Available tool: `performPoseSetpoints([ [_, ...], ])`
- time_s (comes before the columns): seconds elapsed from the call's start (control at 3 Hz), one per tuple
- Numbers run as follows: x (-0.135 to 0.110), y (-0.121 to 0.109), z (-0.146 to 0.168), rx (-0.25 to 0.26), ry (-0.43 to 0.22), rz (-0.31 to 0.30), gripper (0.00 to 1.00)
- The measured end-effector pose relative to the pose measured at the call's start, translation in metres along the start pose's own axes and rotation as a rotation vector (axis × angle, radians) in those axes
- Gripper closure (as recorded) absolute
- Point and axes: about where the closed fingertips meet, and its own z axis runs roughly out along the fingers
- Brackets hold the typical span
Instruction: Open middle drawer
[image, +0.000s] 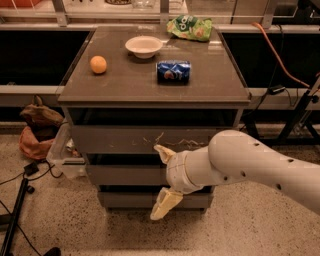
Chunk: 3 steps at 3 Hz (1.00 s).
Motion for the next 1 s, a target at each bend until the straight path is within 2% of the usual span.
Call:
performPoseSetpoints([
  [0.33, 0.010, 0.006, 0.024, 0.018, -0.013, 0.009, 0.00],
  [0.67, 0.055, 0.017, 0.078, 0.032, 0.004, 0.066, 0.00],
  [1.0, 0.105, 0.015, 0.111, 0.057, 0.022, 0.130, 0.00],
])
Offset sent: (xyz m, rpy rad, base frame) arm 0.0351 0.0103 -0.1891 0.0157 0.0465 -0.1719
